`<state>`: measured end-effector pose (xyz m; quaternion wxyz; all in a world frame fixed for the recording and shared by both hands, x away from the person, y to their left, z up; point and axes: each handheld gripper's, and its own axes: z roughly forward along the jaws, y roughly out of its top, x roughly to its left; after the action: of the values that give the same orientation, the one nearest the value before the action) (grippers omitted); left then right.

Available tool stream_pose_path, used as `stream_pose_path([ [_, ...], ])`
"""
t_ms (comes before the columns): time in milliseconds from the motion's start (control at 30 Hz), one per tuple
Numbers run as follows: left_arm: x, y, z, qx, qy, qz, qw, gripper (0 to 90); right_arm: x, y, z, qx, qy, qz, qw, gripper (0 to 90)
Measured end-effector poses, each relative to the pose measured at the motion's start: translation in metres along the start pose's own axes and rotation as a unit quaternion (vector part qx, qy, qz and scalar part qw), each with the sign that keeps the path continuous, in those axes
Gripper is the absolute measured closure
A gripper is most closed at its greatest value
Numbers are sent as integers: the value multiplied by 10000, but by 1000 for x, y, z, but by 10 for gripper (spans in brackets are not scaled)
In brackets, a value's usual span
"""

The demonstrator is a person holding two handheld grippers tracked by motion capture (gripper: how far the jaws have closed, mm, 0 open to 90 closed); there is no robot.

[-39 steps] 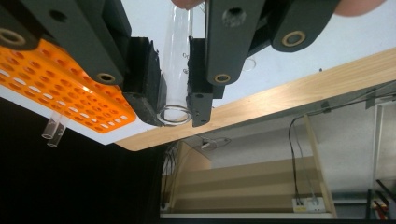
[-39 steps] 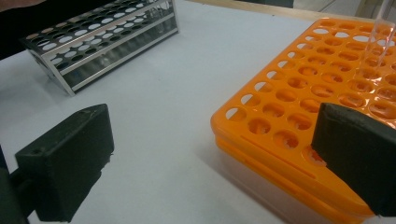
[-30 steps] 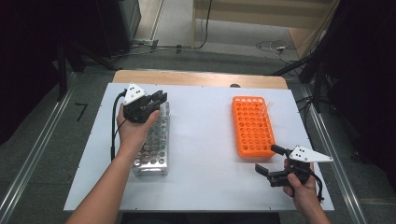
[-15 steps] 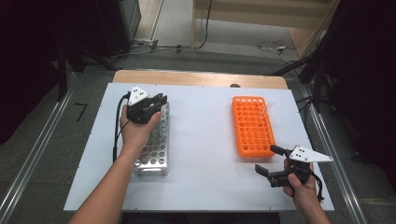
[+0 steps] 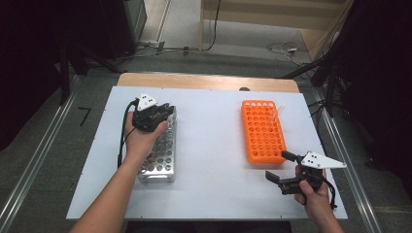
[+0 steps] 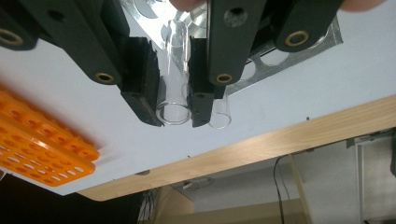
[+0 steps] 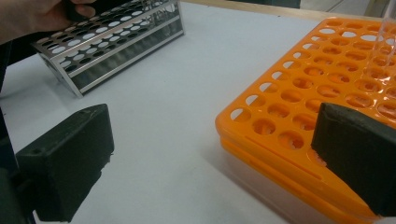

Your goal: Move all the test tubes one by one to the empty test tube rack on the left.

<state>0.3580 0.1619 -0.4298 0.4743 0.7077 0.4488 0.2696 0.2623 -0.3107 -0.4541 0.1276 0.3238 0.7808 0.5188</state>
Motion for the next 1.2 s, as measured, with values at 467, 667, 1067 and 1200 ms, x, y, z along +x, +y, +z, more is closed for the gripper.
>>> stream_pose_path([
  [467,-2,1,-4,43,-48,-45,10000,647,-1,0,0,20,-23,23,10000,0],
  [667,-3,1,-16,-55,-248,-238,9994,470,-1,0,1,17,-25,11,10000,0],
  [1067,-19,-8,-56,-329,-575,-358,9972,111,-1,3,3,38,-48,60,10000,0],
  [1200,-28,-13,-67,-335,-730,-281,9964,49,-2,4,4,39,-71,57,10000,0],
])
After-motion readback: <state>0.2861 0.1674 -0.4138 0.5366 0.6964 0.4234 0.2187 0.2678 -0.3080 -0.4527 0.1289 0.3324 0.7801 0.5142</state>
